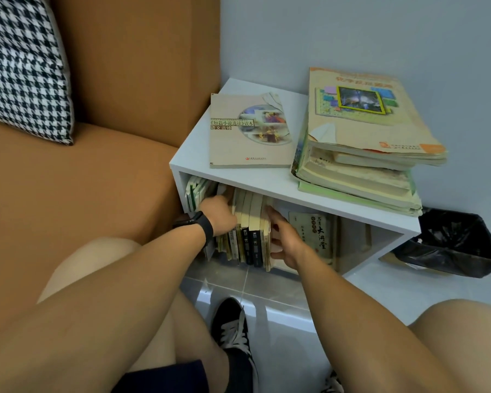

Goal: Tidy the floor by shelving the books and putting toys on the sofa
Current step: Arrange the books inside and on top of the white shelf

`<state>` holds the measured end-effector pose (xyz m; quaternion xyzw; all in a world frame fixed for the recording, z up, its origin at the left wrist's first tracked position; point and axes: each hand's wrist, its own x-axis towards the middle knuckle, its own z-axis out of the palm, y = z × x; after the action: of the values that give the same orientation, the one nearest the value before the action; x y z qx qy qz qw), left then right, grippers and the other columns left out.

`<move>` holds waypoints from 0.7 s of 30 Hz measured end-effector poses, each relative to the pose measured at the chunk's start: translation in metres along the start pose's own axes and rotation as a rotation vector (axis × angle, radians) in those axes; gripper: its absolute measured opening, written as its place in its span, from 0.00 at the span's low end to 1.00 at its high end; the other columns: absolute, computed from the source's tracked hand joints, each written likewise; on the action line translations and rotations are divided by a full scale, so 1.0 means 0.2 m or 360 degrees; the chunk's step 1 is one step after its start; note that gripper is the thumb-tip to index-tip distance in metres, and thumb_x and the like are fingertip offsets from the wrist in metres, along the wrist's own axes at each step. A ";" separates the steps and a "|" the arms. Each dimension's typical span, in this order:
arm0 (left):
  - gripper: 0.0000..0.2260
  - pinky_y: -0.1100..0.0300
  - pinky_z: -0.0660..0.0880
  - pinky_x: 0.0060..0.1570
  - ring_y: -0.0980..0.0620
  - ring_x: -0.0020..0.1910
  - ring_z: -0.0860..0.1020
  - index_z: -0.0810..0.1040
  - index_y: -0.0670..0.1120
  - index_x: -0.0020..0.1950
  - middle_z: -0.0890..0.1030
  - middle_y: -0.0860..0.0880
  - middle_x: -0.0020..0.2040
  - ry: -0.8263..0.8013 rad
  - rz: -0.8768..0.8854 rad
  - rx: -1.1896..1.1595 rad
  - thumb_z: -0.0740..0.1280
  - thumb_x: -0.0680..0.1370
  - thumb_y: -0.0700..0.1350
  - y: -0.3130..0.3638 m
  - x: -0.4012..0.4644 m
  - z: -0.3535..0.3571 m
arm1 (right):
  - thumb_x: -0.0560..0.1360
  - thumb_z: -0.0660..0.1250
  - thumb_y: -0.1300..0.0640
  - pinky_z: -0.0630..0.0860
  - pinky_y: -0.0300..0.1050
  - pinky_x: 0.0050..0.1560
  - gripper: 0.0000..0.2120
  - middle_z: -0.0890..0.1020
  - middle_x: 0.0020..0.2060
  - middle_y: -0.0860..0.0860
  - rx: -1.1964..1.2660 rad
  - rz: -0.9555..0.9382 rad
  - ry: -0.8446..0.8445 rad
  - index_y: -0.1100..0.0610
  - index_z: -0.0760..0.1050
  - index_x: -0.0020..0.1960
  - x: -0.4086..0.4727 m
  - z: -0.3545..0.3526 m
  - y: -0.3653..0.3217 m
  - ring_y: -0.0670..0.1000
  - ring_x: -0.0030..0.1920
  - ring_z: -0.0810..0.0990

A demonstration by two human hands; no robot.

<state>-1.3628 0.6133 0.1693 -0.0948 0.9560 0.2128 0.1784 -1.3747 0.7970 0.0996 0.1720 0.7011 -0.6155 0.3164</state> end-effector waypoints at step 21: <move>0.32 0.52 0.75 0.41 0.43 0.52 0.81 0.48 0.44 0.81 0.81 0.44 0.59 0.0167 -0.0177 0.1001 0.60 0.82 0.48 -0.07 -0.06 0.04 | 0.81 0.56 0.35 0.77 0.47 0.46 0.24 0.84 0.55 0.50 0.0199 0.0186 -0.0025 0.49 0.77 0.66 0.23 -0.04 0.23 0.50 0.52 0.81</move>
<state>-1.3450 0.6054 0.1619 -0.0979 0.9762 -0.1081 0.1607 -1.3817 0.8063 0.0358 0.2271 0.6474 -0.6400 0.3459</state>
